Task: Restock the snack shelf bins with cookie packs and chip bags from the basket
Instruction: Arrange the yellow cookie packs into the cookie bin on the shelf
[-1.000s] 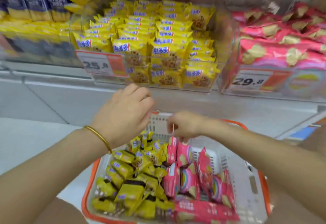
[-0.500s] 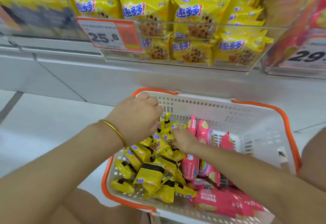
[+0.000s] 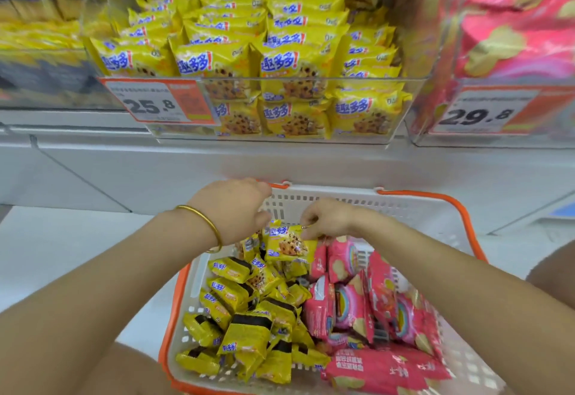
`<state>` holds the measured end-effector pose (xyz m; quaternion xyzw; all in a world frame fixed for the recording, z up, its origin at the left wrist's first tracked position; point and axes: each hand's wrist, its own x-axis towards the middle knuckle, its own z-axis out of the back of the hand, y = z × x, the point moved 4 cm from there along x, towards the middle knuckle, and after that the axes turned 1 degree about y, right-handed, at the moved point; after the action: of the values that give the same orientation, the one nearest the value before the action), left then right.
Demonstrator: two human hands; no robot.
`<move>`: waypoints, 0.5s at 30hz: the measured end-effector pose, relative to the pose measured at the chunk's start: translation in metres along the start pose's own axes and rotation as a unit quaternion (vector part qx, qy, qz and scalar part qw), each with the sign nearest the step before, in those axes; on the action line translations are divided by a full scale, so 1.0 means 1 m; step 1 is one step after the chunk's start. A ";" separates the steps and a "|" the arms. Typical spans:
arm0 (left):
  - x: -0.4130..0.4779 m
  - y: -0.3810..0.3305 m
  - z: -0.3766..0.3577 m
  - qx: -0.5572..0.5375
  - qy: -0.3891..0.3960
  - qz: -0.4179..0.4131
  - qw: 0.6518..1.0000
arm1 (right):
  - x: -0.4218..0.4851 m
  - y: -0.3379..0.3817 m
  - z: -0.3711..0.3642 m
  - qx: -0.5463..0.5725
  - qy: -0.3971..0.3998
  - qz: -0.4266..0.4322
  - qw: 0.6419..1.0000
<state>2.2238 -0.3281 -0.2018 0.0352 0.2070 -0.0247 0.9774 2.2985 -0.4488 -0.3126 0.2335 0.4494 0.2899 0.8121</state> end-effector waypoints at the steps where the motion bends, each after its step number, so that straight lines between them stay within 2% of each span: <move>1: 0.001 -0.001 0.003 -0.036 0.005 0.004 0.999 | -0.013 0.005 0.007 0.057 0.000 0.011 0.998; 5: 0.001 -0.008 0.017 -0.203 0.016 0.018 0.979 | -0.064 0.025 0.033 0.193 -0.021 0.075 0.978; 7: -0.001 -0.012 0.030 -0.267 -0.008 0.013 0.964 | -0.090 0.031 0.044 0.252 -0.032 0.095 0.962; 10: -0.008 -0.020 0.061 -0.371 -0.066 -0.036 0.926 | -0.128 0.045 0.058 0.323 -0.024 0.128 0.937; 12: -0.016 -0.027 0.086 -0.408 -0.119 -0.080 0.902 | -0.150 0.062 0.075 0.291 -0.065 0.157 0.942; 15: -0.029 -0.034 0.122 -0.469 -0.250 -0.116 0.839 | -0.180 0.091 0.112 0.174 -0.214 0.176 0.945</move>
<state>2.2448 -0.3705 -0.0810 -0.4586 -0.0547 -0.0459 0.8858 2.2945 -0.5183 -0.0931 0.5027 0.2607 0.2887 0.7720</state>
